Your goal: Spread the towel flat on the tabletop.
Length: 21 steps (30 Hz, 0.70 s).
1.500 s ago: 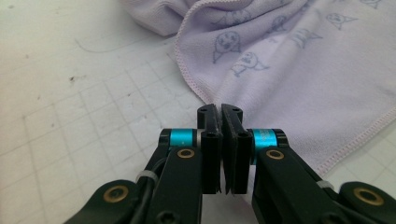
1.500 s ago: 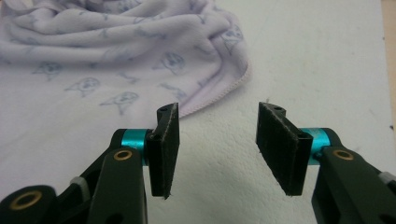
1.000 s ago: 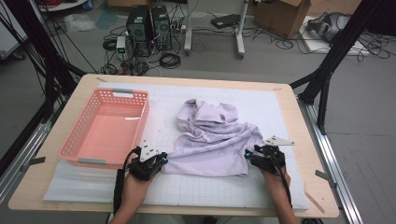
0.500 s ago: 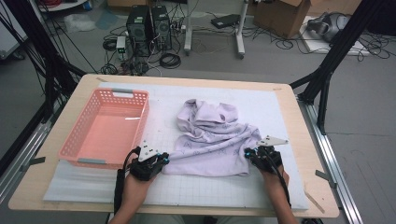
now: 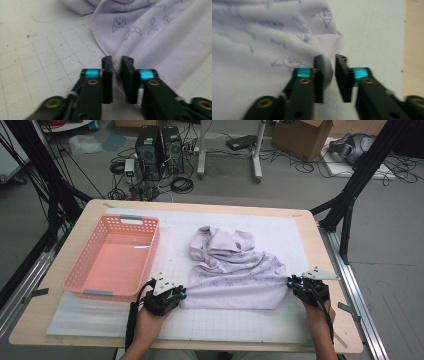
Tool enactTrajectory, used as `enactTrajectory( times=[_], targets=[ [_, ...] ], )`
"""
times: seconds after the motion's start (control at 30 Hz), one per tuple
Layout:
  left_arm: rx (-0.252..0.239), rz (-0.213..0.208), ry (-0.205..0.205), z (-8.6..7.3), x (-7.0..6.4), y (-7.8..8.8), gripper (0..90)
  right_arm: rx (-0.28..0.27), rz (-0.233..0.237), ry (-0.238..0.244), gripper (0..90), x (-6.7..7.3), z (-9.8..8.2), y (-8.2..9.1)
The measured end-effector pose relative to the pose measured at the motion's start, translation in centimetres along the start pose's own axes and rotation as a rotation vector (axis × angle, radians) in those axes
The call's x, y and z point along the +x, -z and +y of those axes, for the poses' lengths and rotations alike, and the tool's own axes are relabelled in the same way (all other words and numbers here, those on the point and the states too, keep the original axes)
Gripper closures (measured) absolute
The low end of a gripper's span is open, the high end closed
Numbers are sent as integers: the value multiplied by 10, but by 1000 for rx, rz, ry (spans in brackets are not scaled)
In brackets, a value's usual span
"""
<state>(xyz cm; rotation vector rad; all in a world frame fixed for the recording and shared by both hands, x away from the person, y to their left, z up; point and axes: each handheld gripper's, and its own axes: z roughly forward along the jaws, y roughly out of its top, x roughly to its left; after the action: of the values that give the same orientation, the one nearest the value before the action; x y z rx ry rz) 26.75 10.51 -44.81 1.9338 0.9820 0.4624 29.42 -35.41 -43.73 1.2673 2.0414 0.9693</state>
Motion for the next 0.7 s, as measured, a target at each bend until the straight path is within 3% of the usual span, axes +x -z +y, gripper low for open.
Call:
enactTrajectory(
  times=[0.17, 0.23, 0.3, 0.4, 0.47, 0.53, 0.57, 0.63, 0.7],
  targets=[
    [-14, -49, 11, -1, 1, 3, 556, 1, -48, -30, 672, -7, -7, 20],
    [-4, -71, 13, 0, 0, -1, 520, -8, -16, -50, 659, -7, -12, 28],
    [30, -65, -2, 1, -2, -4, 487, -6, 62, -40, 652, 0, -17, 31],
    [44, -59, 1, 3, -4, -8, 479, 17, 147, -32, 633, 12, -21, 25],
    [86, -50, -13, 4, -5, -11, 552, 44, 185, -28, 621, 21, -20, 16],
    [83, -37, -34, 4, -6, -11, 795, 59, 154, -3, 656, 30, -17, 8],
    [85, -16, -33, 4, -6, -11, 847, 76, 143, 0, 682, 31, -14, 5],
    [66, 26, -29, 5, -4, -9, 860, 113, 106, 27, 816, 32, -9, 4],
    [42, 43, -17, 7, 0, -5, 862, 135, 92, 74, 857, 29, -7, 6]
  ],
)
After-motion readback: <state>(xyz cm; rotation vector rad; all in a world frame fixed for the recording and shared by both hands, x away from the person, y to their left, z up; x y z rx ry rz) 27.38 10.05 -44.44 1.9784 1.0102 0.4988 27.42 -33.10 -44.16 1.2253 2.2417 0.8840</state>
